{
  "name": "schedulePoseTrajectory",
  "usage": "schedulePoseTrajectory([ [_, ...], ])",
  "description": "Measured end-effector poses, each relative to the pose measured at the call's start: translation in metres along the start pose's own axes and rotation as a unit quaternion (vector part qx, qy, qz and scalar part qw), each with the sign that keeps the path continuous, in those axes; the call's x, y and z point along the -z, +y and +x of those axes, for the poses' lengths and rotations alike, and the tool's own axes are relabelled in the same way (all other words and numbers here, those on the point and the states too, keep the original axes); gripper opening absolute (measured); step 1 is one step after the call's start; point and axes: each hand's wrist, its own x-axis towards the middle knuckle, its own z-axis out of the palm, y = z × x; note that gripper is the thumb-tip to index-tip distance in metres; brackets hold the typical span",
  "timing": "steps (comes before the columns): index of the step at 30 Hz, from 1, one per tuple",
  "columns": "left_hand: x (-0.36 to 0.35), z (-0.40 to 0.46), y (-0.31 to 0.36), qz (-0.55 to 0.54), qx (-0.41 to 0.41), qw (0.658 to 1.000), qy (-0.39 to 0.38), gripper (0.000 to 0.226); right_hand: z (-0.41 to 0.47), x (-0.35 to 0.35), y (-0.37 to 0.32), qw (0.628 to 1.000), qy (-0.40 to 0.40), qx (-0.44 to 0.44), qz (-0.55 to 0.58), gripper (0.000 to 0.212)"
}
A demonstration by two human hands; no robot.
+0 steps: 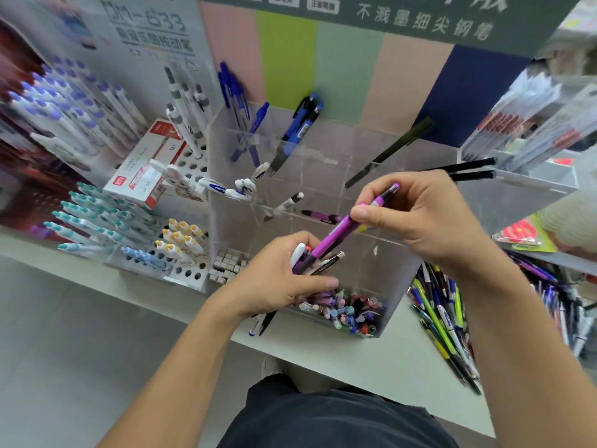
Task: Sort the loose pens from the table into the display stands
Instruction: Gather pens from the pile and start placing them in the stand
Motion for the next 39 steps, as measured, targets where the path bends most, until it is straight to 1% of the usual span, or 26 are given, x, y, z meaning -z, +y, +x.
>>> schedulePoseTrajectory([
  [2,0.007,-0.003,-0.008,-0.012,0.01,1.0,0.019,0.029,0.001,0.01,-0.01,0.999,0.046,0.019,-0.011,0.022],
  [4,0.01,-0.006,-0.015,-0.055,0.016,0.997,0.047,0.028,0.001,0.019,-0.019,0.99,0.119,0.054,-0.046,0.016],
  [6,0.012,-0.008,-0.018,-0.095,0.018,0.993,0.074,0.03,0.002,0.017,-0.025,0.972,0.186,0.079,-0.122,0.012],
  [8,0.011,-0.008,-0.019,-0.127,0.006,0.988,0.085,0.031,0.005,0.003,-0.024,0.952,0.216,0.082,-0.203,0.011],
  [10,0.011,-0.008,-0.019,-0.16,-0.007,0.984,0.075,0.032,0.012,-0.021,-0.013,0.932,0.218,0.078,-0.279,0.012],
  [13,0.009,-0.008,-0.015,-0.254,-0.015,0.966,0.043,0.032,0.024,-0.049,0.009,0.922,0.201,0.056,-0.325,0.016],
  [15,0.011,-0.008,-0.013,-0.354,-0.002,0.935,0.012,0.037,0.028,-0.055,0.019,0.929,0.179,0.023,-0.324,0.016],
  [18,0.016,-0.008,-0.01,-0.49,-0.005,0.87,-0.06,0.046,0.028,-0.052,0.024,0.93,0.158,0.001,-0.331,0.015],
  [19,0.018,-0.008,-0.01,-0.509,-0.013,0.858,-0.07,0.045,0.026,-0.051,0.025,0.927,0.148,-0.005,-0.344,0.017],
  [20,0.018,-0.009,-0.009,-0.514,-0.019,0.854,-0.071,0.044,0.022,-0.048,0.024,0.924,0.14,-0.009,-0.356,0.019],
  [21,0.018,-0.008,-0.009,-0.51,-0.021,0.857,-0.067,0.044,0.019,-0.045,0.023,0.922,0.139,-0.008,-0.362,0.021],
  [23,0.017,-0.006,-0.008,-0.491,-0.015,0.87,-0.052,0.047,0.009,-0.039,0.015,0.927,0.164,0.028,-0.337,0.024],
  [24,0.016,-0.005,-0.007,-0.478,-0.01,0.877,-0.043,0.049,0.004,-0.037,0.008,0.935,0.171,0.05,-0.308,0.02],
  [25,0.015,-0.005,-0.005,-0.458,-0.006,0.888,-0.035,0.051,0.0,-0.035,0.001,0.946,0.156,0.063,-0.278,0.015],
  [27,0.013,-0.005,0.0,-0.391,0.001,0.92,-0.037,0.057,-0.004,-0.034,-0.01,0.965,0.061,0.05,-0.25,0.013],
  [29,0.01,-0.005,0.006,-0.323,-0.001,0.944,-0.065,0.061,-0.005,-0.034,-0.011,0.966,-0.039,0.016,-0.254,0.018],
  [30,0.008,-0.005,0.009,-0.308,-0.002,0.948,-0.08,0.064,-0.005,-0.036,-0.009,0.965,-0.067,0.0,-0.252,0.019],
  [31,0.006,-0.004,0.011,-0.301,0.001,0.949,-0.092,0.066,-0.007,-0.038,-0.007,0.967,-0.077,-0.017,-0.241,0.016],
  [32,0.005,-0.003,0.012,-0.291,0.007,0.952,-0.099,0.067,-0.009,-0.038,-0.004,0.973,-0.077,-0.037,-0.213,0.012],
  [34,0.0,0.0,0.014,-0.258,0.019,0.96,-0.106,0.067,-0.016,-0.034,0.001,0.988,-0.07,-0.089,-0.103,0.005],
  [35,-0.002,0.001,0.016,-0.238,0.023,0.965,-0.109,0.066,-0.022,-0.03,0.002,0.991,-0.058,-0.106,-0.054,0.003],
  [36,-0.005,0.002,0.018,-0.214,0.027,0.97,-0.108,0.064,-0.027,-0.023,0.003,0.993,-0.036,-0.108,-0.031,0.002],
  [39,-0.011,0.004,0.026,-0.125,0.017,0.987,-0.102,0.038,-0.046,0.008,-0.006,0.994,0.069,-0.032,-0.072,0.003],
])
